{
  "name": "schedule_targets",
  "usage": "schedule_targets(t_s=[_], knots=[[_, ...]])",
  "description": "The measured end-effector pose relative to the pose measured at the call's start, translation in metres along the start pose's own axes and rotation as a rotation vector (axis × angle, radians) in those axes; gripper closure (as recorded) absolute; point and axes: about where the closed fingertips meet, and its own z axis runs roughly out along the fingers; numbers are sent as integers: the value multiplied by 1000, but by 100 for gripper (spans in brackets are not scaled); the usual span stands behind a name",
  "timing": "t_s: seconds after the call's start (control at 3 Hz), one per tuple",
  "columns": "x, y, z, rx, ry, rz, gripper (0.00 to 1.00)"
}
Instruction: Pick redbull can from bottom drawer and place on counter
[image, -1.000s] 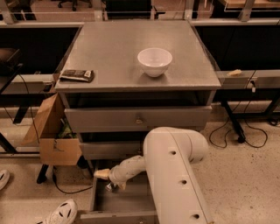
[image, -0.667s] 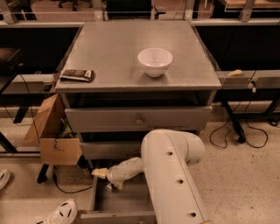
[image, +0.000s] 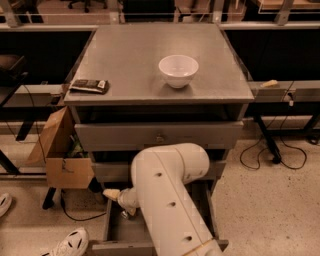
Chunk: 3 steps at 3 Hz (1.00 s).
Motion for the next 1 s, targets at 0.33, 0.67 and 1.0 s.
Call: schedule_targets(t_s=[0.33,0.67,1.0], knots=[[-8,-27,6,41,-62,68,0],[-14,-47,11,54,-92,122,0],[-18,-58,14,43,-102,151,0]])
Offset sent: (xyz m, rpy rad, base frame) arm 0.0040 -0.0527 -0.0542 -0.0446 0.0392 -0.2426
